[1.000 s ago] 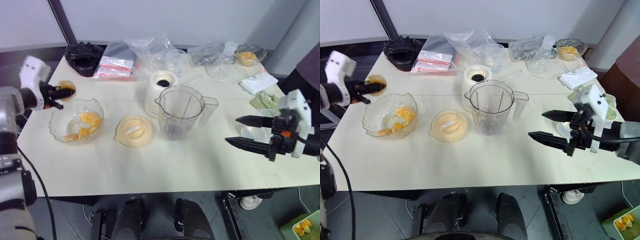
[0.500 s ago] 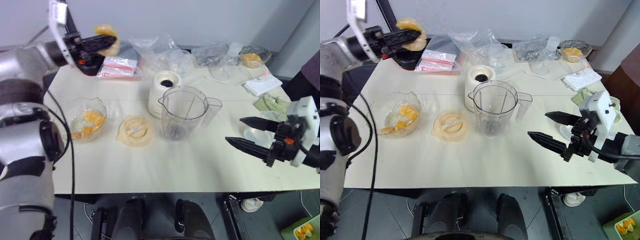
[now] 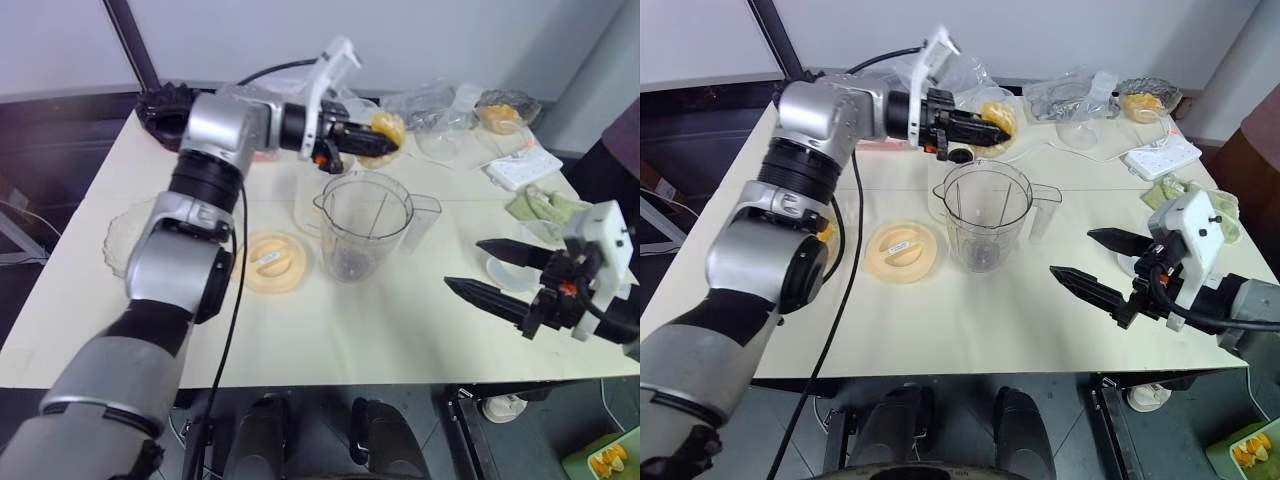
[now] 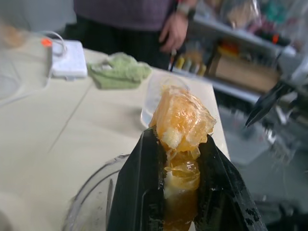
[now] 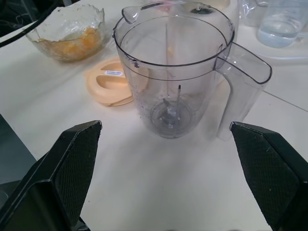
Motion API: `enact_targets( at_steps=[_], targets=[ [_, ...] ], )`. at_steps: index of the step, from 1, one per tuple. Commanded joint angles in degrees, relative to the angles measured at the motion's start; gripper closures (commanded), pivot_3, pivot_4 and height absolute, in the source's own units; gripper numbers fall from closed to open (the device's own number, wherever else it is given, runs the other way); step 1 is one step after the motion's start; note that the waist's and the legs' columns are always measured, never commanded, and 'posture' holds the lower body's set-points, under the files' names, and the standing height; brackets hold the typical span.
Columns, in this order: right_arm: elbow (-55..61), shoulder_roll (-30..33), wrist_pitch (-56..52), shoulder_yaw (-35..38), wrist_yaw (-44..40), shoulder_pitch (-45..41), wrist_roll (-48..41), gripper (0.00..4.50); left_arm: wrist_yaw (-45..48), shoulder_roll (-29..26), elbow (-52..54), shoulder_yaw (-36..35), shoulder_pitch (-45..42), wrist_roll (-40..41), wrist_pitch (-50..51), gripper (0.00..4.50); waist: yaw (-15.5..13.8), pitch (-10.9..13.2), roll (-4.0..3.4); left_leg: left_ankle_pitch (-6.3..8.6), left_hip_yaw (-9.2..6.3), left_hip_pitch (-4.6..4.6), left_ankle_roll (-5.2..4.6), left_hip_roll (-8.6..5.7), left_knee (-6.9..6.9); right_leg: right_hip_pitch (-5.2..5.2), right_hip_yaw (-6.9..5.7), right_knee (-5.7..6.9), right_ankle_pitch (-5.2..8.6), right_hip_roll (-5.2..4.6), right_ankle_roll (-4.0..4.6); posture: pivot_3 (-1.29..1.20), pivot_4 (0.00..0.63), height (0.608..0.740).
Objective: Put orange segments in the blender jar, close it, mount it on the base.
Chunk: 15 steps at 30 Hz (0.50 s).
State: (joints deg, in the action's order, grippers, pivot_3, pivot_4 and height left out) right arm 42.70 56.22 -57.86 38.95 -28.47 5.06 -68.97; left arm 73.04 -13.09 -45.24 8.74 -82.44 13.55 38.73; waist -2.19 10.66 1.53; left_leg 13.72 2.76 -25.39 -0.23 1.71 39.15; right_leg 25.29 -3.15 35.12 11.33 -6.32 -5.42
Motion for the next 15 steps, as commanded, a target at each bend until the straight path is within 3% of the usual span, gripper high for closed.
enact_targets(
  at_steps=[1, 5, 8, 13, 14, 15],
  targets=[
    [1.6, -0.3, 1.6, 0.5, 0.7, 0.7, -1.0, 0.0, 1.5, 0.1, 3.8, 3.5, 1.0, -2.4, -3.0, 3.93, 0.0, 0.0, -0.02, 0.0, 0.0, 0.0, 0.0, 0.0, 0.0, -0.01, 0.0, 0.0, 0.0, 0.0, 0.01, 0.0, 0.15, 0.74],
    [1.7, -0.2, 2.1, 0.9, 0.7, 1.8, -1.4, 0.0, 3.6, -0.3, 6.0, 5.8, 3.2, -3.0, -2.5, 3.93, 0.0, 0.0, -0.02, 0.0, 0.01, 0.0, 0.0, 0.01, 0.0, -0.01, 0.01, -0.03, 0.0, -0.01, 0.01, 0.0, 0.15, 0.74],
    [1.7, -0.2, 2.5, 0.8, 0.8, 2.2, -1.4, 0.0, 3.5, -0.9, 6.1, 7.2, 4.5, -4.4, -3.3, 2.95, 0.0, 0.0, -0.02, 0.0, 0.0, -0.01, 0.0, 0.01, 0.0, -0.01, 0.01, -0.03, 0.0, -0.01, 0.01, 0.0, 0.15, 0.74],
    [1.6, 0.1, 2.9, -0.1, 0.4, 2.7, -1.2, 0.0, 2.1, -1.1, 6.0, 6.4, 5.1, -4.8, -4.8, 0.41, -0.1, 0.0, -0.02, 0.0, 0.0, -0.01, 0.0, 0.01, 0.01, -0.02, 0.01, -0.03, 0.0, -0.01, 0.01, 0.0, 0.15, 0.74],
    [1.5, 0.1, 3.0, -0.3, 0.3, 2.8, -1.1, 0.0, 1.8, -1.1, 6.0, 5.7, 5.0, -4.3, -4.8, 0.07, -0.1, 0.0, -0.02, 0.0, -0.01, -0.01, 0.0, 0.01, 0.01, -0.02, 0.01, -0.03, 0.01, -0.01, 0.01, 0.0, 0.15, 0.74],
    [1.5, 0.0, 3.1, -0.4, 0.2, 3.0, -0.9, 0.0, 1.3, -1.0, 6.2, 4.8, 4.8, -3.7, -4.5, 0.07, -0.1, 0.0, -0.02, 0.0, -0.01, -0.02, 0.0, 0.01, 0.01, -0.02, 0.01, -0.03, 0.01, -0.01, 0.01, 0.0, 0.15, 0.74]
  ],
)
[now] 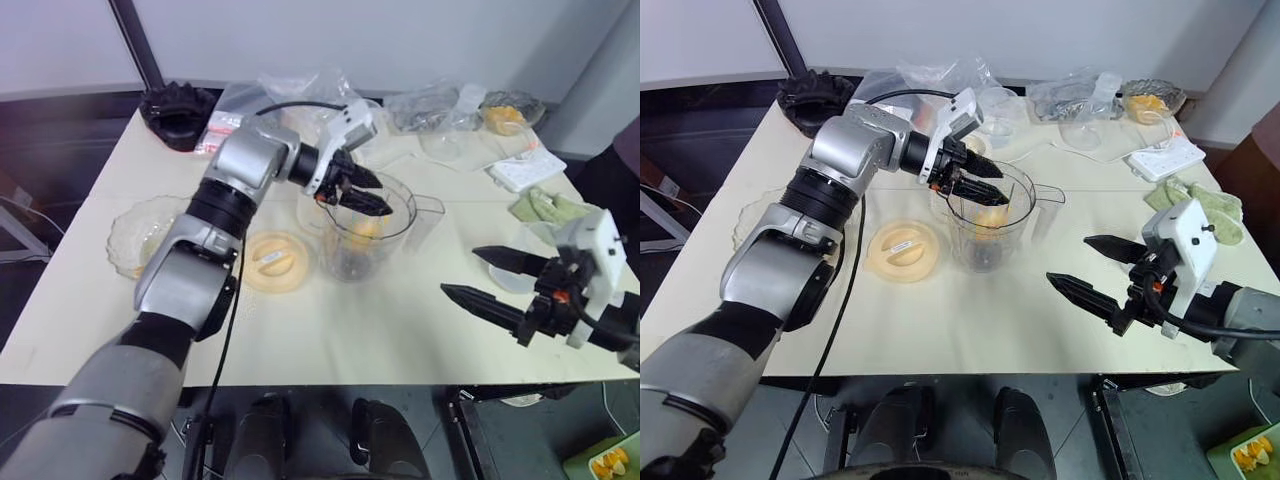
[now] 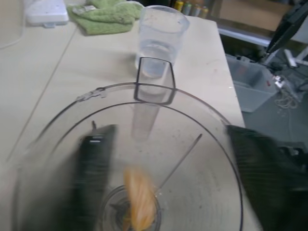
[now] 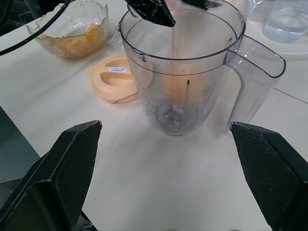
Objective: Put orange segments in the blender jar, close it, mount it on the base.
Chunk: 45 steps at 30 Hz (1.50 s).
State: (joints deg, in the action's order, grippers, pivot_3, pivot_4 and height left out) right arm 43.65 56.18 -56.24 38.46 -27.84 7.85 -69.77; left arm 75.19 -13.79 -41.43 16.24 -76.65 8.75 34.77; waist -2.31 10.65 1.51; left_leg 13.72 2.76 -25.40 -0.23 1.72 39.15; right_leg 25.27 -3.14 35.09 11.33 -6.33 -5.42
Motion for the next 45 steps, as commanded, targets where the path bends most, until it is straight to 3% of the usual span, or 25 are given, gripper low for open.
enact_targets(
  at_steps=[1, 6, 10, 12, 19, 23, 28, 33, 40, 45],
  targets=[
    [0.5, 0.1, 1.6, -0.1, -0.6, 0.3, 0.1, 0.0, -1.3, -0.3, 2.3, -3.4, -1.2, 1.7, -0.1, 0.07, 0.0, 0.0, 0.0, 0.0, 0.0, 0.0, 0.0, 0.0, 0.0, 0.0, 0.0, 0.0, 0.0, 0.0, 0.0, 0.0, 0.15, 0.74],
    [0.3, 0.0, 1.9, -0.8, -1.1, 1.2, 1.4, 0.0, -5.1, -0.5, 4.7, -9.2, -1.9, 5.0, 0.7, 0.07, 0.1, 0.0, 0.0, 0.0, -0.01, 0.0, 0.0, 0.0, 0.0, 0.0, 0.0, 0.0, 0.0, 0.0, 0.0, 0.0, 0.15, 0.74],
    [-0.2, -3.3, 3.9, -0.9, 1.2, 3.8, 6.2, 0.0, -15.1, -2.4, 14.7, -17.3, 2.5, 6.9, -4.7, 0.07, 0.1, 0.0, -0.01, 0.0, -0.02, 0.0, 0.0, 0.02, 0.0, -0.01, 0.0, 0.01, 0.0, 0.0, -0.02, 0.0, 0.15, 0.74],
    [0.3, -5.7, 5.5, -1.5, 2.4, 5.9, 9.4, 0.0, -14.2, -5.7, 20.8, -17.9, 5.6, 9.0, 1.5, 0.07, 0.3, 0.0, -0.06, 0.0, 0.02, 0.05, 0.0, 0.02, -0.05, -0.01, 0.03, 0.01, 0.0, 0.0, -0.03, 0.0, 0.15, 0.74],
    [-3.5, -17.3, 14.2, -7.9, 11.3, 5.4, 23.3, 0.0, -13.9, -18.2, 49.4, -20.6, 27.2, 17.2, 12.8, 0.07, 0.4, -0.1, -0.16, -0.05, -0.1, 0.14, 0.08, 0.14, -0.02, -0.05, 0.05, 0.13, -0.01, 0.23, 0.02, 0.0, 0.15, 0.74],
    [-8.9, -24.4, 21.0, -13.2, 18.3, 1.3, 34.6, 0.0, -18.4, -19.2, 58.9, -23.8, 38.5, 23.1, 19.3, 0.07, 0.0, 0.0, -0.2, -0.1, -0.11, 0.13, 0.19, 0.14, 0.01, -0.09, 0.09, 0.07, -0.03, 0.23, 0.07, 0.0, 0.15, 0.74],
    [-14.1, -30.3, 23.7, -18.1, 24.2, -3.3, 42.8, 0.0, -23.1, -18.9, 67.8, -19.7, 49.6, 21.1, 14.5, 0.07, 0.3, 0.0, -0.27, -0.12, -0.15, 0.12, 0.21, 0.11, 0.01, -0.12, 0.12, 0.03, -0.03, 0.24, 0.07, 0.0, 0.15, 0.74],
    [-13.3, -29.8, 21.1, -15.9, 24.6, -1.5, 44.7, 0.0, -25.9, -18.5, 74.4, -17.9, 55.1, 22.5, 13.4, 0.07, 0.1, -0.1, -0.44, -0.12, -0.17, 0.09, 0.21, 0.11, 0.01, -0.1, 0.15, 0.06, -0.03, 0.31, 0.09, 0.0, 0.15, 0.74],
    [-13.8, -28.5, 18.1, -9.2, 26.4, 3.6, 48.1, 0.0, -27.5, -20.1, 77.7, -13.5, 57.0, 21.6, 10.7, 0.07, 0.2, -0.2, -0.67, -0.12, -0.16, 0.16, 0.22, 0.14, -0.02, -0.12, 0.15, 0.05, 0.0, 0.36, 0.05, 0.0, 0.15, 0.74],
    [-21.4, -29.3, 20.2, -6.7, 27.6, -0.1, 50.5, 0.0, -28.0, -20.5, 77.7, -12.1, 55.7, 22.4, 10.7, 0.07, 0.6, -0.2, -0.73, -0.11, -0.15, 0.19, 0.22, 0.15, -0.02, -0.1, 0.19, 0.04, 0.0, 0.39, 0.03, 0.0, 0.15, 0.74]
  ],
)
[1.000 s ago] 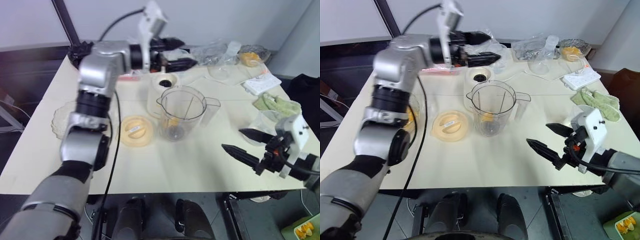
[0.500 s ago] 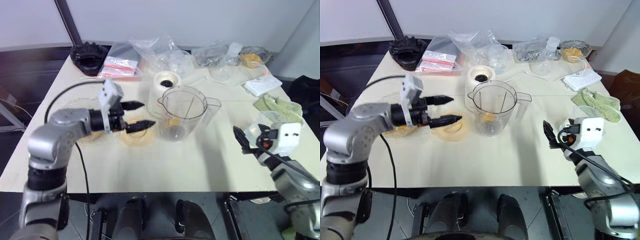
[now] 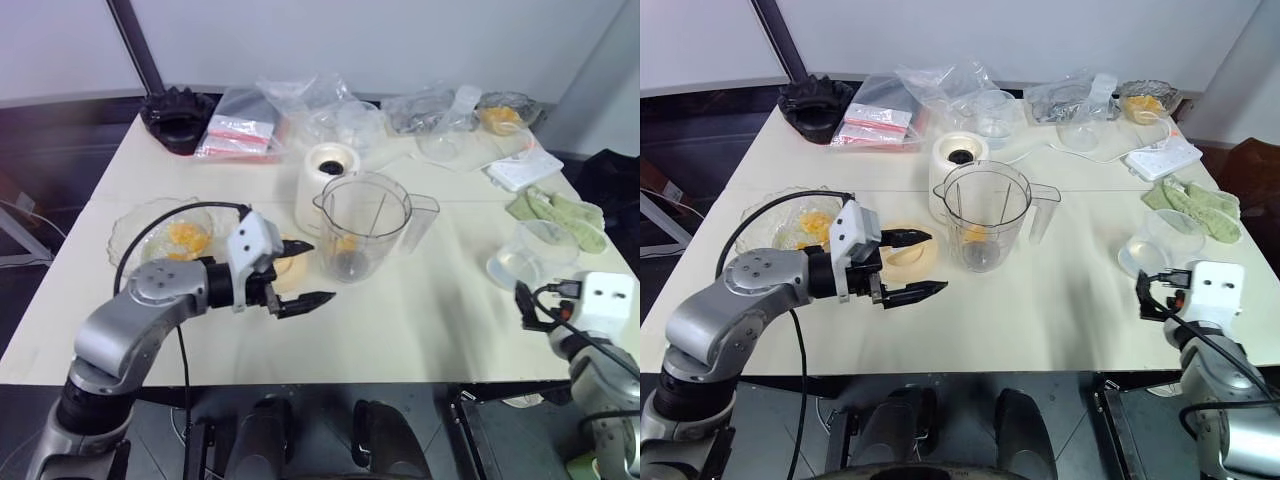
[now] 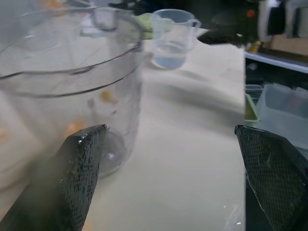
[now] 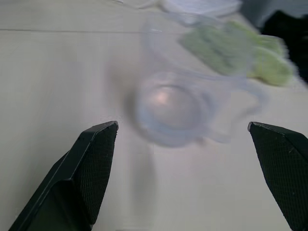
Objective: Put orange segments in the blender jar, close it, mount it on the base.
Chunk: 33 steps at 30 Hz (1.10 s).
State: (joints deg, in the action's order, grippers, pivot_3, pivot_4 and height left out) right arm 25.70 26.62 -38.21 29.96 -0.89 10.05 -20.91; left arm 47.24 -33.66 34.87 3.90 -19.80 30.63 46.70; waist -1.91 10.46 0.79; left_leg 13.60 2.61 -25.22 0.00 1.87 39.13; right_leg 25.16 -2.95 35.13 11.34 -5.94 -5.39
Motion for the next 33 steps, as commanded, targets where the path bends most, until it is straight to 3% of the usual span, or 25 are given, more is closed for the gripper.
enact_targets(
  at_steps=[1, 11, 33],
  targets=[
    [-5.9, 0.2, 3.1, 1.3, 0.6, -3.4, 2.5, 0.0, 0.3, -0.9, 0.9, 0.5, -1.5, 0.5, -1.4, 0.07, 0.3, 0.0, 0.0, 0.0, -0.01, 0.01, 0.0, 0.02, 0.0, 0.0, 0.0, 0.0, 0.0, 0.03, 0.0, 0.0, 0.15, 0.74],
    [-28.9, 2.5, 15.7, 0.4, 1.7, -14.3, 9.5, 0.0, 1.7, -3.6, -2.3, 2.0, -4.0, -0.8, -3.7, 0.07, 1.4, 0.0, -0.29, -0.01, -0.01, -0.02, -0.01, 0.0, -0.01, 0.01, 0.04, -0.01, -0.01, 0.06, 0.01, 0.0, 0.15, 0.74],
    [-75.7, 6.7, 42.4, -3.2, 1.6, -37.6, 13.8, 0.0, -0.3, -7.6, -0.7, 0.2, -4.6, 0.4, -1.3, 0.07, 2.9, 0.0, -0.35, -0.02, 0.06, 0.1, -0.03, -0.02, -0.06, -0.03, 0.29, 0.01, -0.02, 0.17, 0.01, 0.0, 0.15, 0.74]
  ],
)
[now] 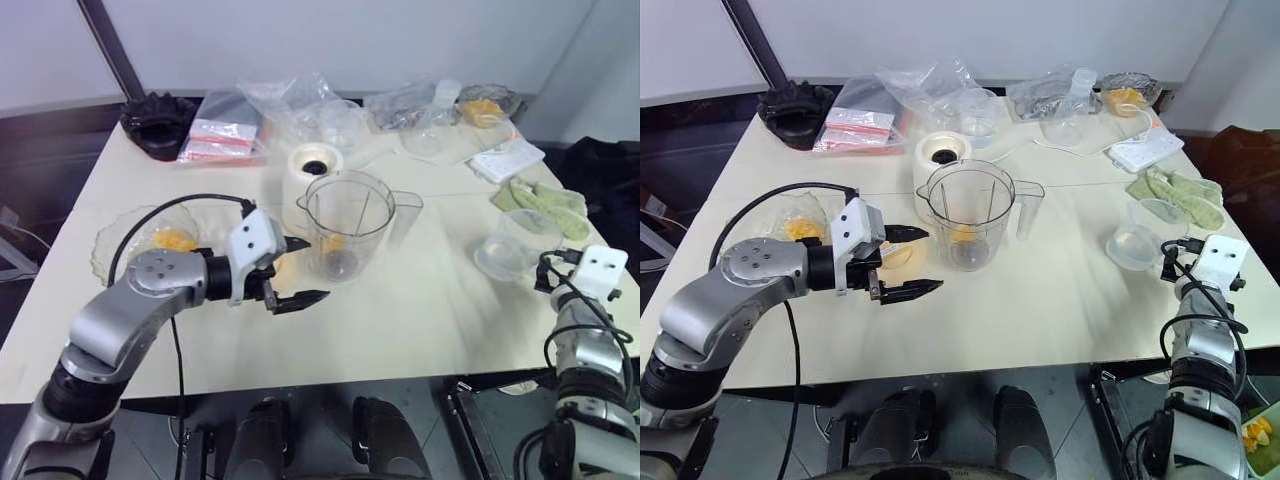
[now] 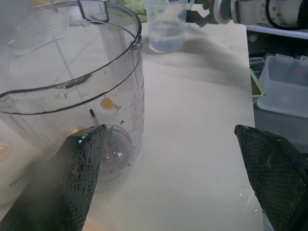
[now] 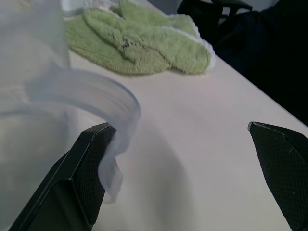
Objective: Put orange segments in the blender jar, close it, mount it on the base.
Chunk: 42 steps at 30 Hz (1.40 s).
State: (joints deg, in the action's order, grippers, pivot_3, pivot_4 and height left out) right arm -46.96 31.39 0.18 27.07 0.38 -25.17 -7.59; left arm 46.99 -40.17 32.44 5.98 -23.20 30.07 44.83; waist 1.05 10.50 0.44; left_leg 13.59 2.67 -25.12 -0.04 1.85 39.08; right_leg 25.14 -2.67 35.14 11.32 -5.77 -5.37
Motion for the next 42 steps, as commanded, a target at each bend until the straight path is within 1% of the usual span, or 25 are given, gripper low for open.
enact_targets(
  at_steps=[1, 4, 10, 11, 18, 21, 26, 29, 32, 35, 38, 42],
  targets=[
    [-4.8, 2.2, 5.0, -0.6, 0.3, -3.2, 0.6, 0.0, 0.2, -1.4, 1.6, -2.4, -1.3, 1.5, 0.8, 0.07, 0.0, 0.0, -0.01, 0.0, 0.0, 0.02, 0.0, 0.0, -0.02, 0.0, 0.01, 0.0, 0.0, 0.01, 0.0, 0.0, 0.15, 0.74],
    [-8.6, 2.6, 7.6, -1.3, 0.1, -4.9, 0.6, 0.82, 0.8, -2.4, 1.0, -3.3, -1.3, 2.3, 1.0, 0.0, 0.0, 0.0, 0.0, 0.0, 0.02, 0.05, 0.0, 0.0, -0.05, -0.01, 0.09, 0.0, 0.0, 0.05, 0.0, 0.0, 0.15, 0.74],
    [-13.3, 2.9, 10.8, -2.5, -0.7, -7.5, 0.0, 4.03, 0.6, -2.3, 0.1, -3.0, -1.9, 2.7, 0.8, 0.0, -0.3, 0.0, -0.01, 0.0, 0.05, 0.08, 0.0, -0.04, -0.05, -0.05, 0.4, -0.01, 0.0, 0.17, 0.0, 0.0, 0.15, 0.74],
    [-13.7, 2.9, 11.0, -2.5, -0.8, -7.8, -0.2, 4.48, 0.6, -2.3, -0.2, -3.0, -2.0, 2.7, 0.6, 0.0, -0.3, 0.0, -0.01, 0.0, 0.05, 0.08, 0.0, -0.05, -0.05, -0.07, 0.44, -0.02, 0.0, 0.18, 0.0, 0.0, 0.15, 0.74],
    [-14.8, 2.7, 11.2, -3.4, -1.6, -8.7, -0.5, 4.48, 1.6, -2.8, -2.7, -2.8, -2.6, 1.4, -1.1, 0.0, 0.0, 0.0, 0.01, 0.0, 0.11, 0.32, 0.0, -0.07, -0.12, -0.24, 0.65, -0.05, 0.01, 0.25, -0.01, 0.0, 0.15, 0.74],
    [-14.4, 2.7, 11.3, -3.6, -1.9, -8.5, -0.7, 4.48, 1.8, -3.0, -4.1, -4.5, -3.1, 2.3, -0.7, 0.0, 0.0, 0.0, 0.01, 0.0, 0.11, 0.41, 0.0, -0.06, -0.14, -0.29, 0.67, -0.04, 0.01, 0.27, -0.01, 0.0, 0.15, 0.74],
    [-9.8, 3.8, 12.6, -4.7, -5.1, -9.9, -0.6, 4.48, 2.2, -3.7, -7.8, -8.4, -5.7, 4.0, 0.2, 0.0, 0.1, 0.1, 0.01, 0.0, 0.14, 0.48, 0.0, -0.05, -0.16, -0.33, 0.7, -0.04, 0.02, 0.27, -0.02, 0.0, 0.15, 0.74],
    [-6.0, 5.1, 12.5, -5.6, -6.8, -12.2, -0.5, 4.48, 2.7, -4.3, -10.0, -9.7, -7.2, 4.3, 0.1, 0.0, 0.3, 0.2, -0.17, 0.0, 0.21, 0.54, 0.0, -0.05, -0.22, -0.32, 0.78, -0.04, 0.03, 0.28, -0.03, 0.0, 0.15, 0.74],
    [-1.9, 6.8, 11.3, -7.1, -10.2, -16.0, -0.6, 4.48, 3.8, -5.2, -12.0, -10.1, -8.3, 3.8, -0.6, 0.0, 0.4, 0.4, -0.36, 0.0, 0.39, 0.6, 0.0, -0.05, -0.27, -0.27, 0.92, -0.02, 0.02, 0.28, -0.05, 0.0, 0.15, 0.74],
    [2.1, 8.4, 9.2, -9.5, -16.9, -19.3, -1.1, 4.48, 4.6, -5.9, -13.9, -10.3, -9.3, 3.5, -1.0, 0.0, 0.5, 0.5, -0.29, 0.0, 0.4, 0.61, 0.0, -0.05, -0.38, -0.23, 0.93, -0.01, 0.01, 0.29, -0.03, 0.0, 0.15, 0.74],
    [5.7, 9.5, 7.0, -11.2, -21.3, -22.7, -1.2, 4.48, 6.2, -7.2, -15.1, -9.7, -9.3, 2.7, -1.8, 0.0, 0.4, 0.5, -0.24, 0.0, 0.38, 0.66, 0.0, -0.03, -0.57, -0.2, 0.92, -0.04, 0.03, 0.33, -0.05, 0.0, 0.15, 0.74],
    [9.9, 10.5, 3.9, -14.3, -26.9, -29.8, -0.8, 4.48, 6.8, -7.8, -17.0, -10.1, -9.9, 2.9, -2.5, 0.0, 0.1, 0.6, -0.25, -0.01, 0.44, 0.72, 0.01, -0.04, -0.92, -0.07, 0.93, -0.06, 0.07, 0.33, -0.11, 0.0, 0.15, 0.74]
  ],
)
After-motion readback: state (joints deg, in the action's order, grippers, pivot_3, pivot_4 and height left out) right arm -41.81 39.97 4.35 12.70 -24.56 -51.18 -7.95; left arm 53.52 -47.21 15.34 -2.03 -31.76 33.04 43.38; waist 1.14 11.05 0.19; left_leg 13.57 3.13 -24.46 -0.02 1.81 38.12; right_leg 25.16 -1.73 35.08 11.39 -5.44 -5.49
